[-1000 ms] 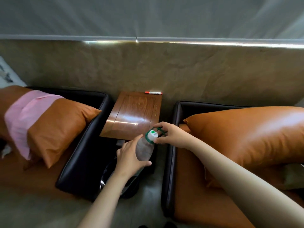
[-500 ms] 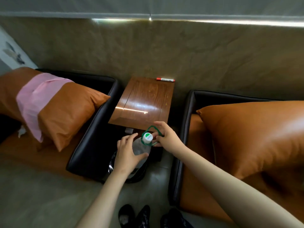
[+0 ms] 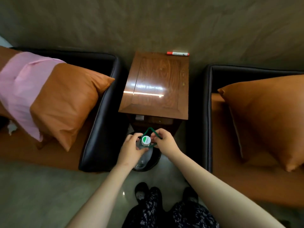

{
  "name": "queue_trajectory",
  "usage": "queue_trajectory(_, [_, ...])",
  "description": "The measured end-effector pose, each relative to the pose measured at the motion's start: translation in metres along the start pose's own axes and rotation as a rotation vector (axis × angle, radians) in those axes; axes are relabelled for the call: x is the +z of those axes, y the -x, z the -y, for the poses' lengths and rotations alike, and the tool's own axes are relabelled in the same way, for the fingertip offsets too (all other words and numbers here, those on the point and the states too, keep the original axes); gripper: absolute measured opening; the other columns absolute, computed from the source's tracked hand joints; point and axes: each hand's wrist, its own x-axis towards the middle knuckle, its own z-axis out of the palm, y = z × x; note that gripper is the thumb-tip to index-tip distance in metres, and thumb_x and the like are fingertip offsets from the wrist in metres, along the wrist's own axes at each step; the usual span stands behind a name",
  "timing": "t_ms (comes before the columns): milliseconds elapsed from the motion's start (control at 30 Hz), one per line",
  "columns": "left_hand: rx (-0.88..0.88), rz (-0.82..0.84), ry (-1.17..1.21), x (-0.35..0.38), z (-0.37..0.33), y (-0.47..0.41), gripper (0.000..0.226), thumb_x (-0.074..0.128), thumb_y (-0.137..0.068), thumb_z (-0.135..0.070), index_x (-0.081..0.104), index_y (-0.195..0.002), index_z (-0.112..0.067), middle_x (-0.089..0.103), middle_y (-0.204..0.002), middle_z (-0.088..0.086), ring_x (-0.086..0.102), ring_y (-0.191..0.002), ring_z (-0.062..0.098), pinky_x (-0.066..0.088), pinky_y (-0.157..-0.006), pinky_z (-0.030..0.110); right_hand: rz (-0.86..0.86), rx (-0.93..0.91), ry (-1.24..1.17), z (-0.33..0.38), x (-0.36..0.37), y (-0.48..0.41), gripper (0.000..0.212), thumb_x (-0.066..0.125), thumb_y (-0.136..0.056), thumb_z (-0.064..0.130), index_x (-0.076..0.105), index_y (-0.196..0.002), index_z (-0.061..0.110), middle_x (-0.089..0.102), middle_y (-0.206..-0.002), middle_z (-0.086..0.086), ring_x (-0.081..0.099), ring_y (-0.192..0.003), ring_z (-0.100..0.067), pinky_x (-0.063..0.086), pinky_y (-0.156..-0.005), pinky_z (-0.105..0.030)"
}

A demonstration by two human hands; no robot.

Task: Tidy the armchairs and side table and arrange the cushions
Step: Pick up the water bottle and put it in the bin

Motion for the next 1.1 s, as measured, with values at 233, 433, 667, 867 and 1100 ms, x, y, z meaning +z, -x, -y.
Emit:
queue_trajectory(233, [-0.003,0.069,-0.031,-0.002,0.052,-0.035,0.051,0.077,-0.076,-0.019,0.056,-0.122,-0.025,0.053,-0.115,-0.003,0.063,-0.093,0.024,0.051,-0.085,0.04,-0.059,0.072,-0.065,-0.023,0.049,-0.025,0.026,0.053,-0.089,0.001,0.059,-0.078,0.023,0.068,-0.092,-0.006,0.066,-0.093,-0.024,0.054,-0.087,-0.048])
queue_trajectory(433, [-0.093,0.121,-0.007,0.046,0.1,-0.037,0.051,0.077,-0.076,-0.018,0.055,-0.121,-0.026,0.052,-0.121,-0.005,0.061,-0.104,0.015,0.051,-0.085,0.036,-0.037,0.169,-0.095,-0.082,0.074,-0.026,0.023,0.056,-0.088,-0.002,0.056,-0.074,0.016,0.059,-0.073,0.002,0.054,-0.071,-0.013,0.045,-0.067,-0.027])
queue_trajectory(667, [-0.2,0.148,0.079,0.114,0.162,-0.05,0.035,0.071,-0.083,-0.016,0.059,-0.116,-0.02,0.053,-0.114,-0.004,0.056,-0.098,0.009,0.038,-0.079,0.014,0.066,0.233,-0.156,-0.171,0.1,-0.05,0.026,0.052,-0.088,-0.011,0.052,-0.073,0.01,0.062,-0.083,-0.006,0.061,-0.081,-0.012,0.047,-0.073,-0.013])
queue_trajectory(867, [-0.291,0.155,0.111,0.156,0.206,-0.061,0.033,0.071,-0.082,-0.012,0.058,-0.111,-0.018,0.053,-0.114,-0.002,0.059,-0.097,0.015,0.049,-0.084,0.028,0.132,0.274,-0.126,-0.226,0.121,-0.078,0.024,0.053,-0.085,-0.016,0.051,-0.073,0.005,0.061,-0.085,-0.012,0.06,-0.084,-0.018,0.047,-0.072,-0.011])
queue_trajectory(1100, [-0.37,0.211,0.176,0.187,0.248,-0.078,0.054,0.071,-0.082,-0.01,0.047,-0.129,-0.014,0.053,-0.127,0.005,0.056,-0.111,0.02,0.047,-0.095,0.032,0.167,0.353,-0.124,-0.271,0.145,-0.11,0.03,0.054,-0.082,-0.02,0.048,-0.069,0.007,0.058,-0.088,-0.017,0.059,-0.088,-0.026,0.049,-0.073,-0.016])
